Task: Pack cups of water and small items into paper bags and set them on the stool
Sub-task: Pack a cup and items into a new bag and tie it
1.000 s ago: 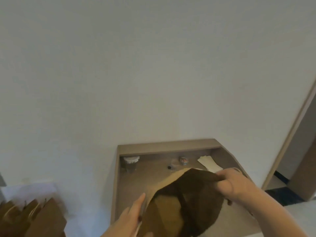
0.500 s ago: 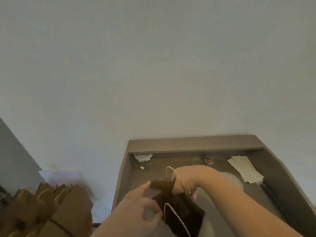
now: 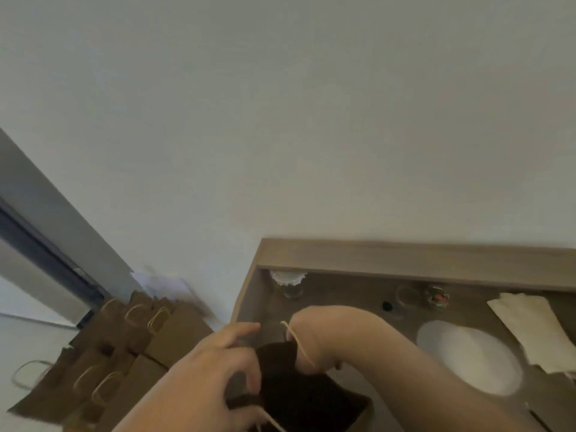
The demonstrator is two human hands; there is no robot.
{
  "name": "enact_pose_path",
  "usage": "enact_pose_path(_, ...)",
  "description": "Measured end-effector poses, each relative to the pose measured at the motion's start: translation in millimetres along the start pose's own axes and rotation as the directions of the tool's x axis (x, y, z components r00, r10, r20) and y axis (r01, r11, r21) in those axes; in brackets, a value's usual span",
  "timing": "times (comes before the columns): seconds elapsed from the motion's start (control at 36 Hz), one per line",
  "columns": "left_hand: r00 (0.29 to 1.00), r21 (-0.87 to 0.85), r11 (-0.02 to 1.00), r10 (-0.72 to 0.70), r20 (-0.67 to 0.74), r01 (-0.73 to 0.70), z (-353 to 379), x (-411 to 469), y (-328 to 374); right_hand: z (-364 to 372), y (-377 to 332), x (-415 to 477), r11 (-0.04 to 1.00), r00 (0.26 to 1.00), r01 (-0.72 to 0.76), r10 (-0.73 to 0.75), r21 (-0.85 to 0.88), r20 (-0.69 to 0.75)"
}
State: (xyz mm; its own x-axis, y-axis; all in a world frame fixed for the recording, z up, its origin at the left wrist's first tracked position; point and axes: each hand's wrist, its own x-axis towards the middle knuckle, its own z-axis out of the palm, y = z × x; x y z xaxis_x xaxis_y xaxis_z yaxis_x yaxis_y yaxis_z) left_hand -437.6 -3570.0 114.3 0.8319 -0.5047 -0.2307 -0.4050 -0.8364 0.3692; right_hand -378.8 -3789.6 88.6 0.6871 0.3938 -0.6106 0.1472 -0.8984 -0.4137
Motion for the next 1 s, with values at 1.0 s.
enact_pose_path(1.0, 0.975, 0.173, 0.970, 0.142, 0.171, -0.171, -9, 52, -67, 51, 94, 89, 0.531, 0.836, -0.011, 0.470, 0.847, -0.283)
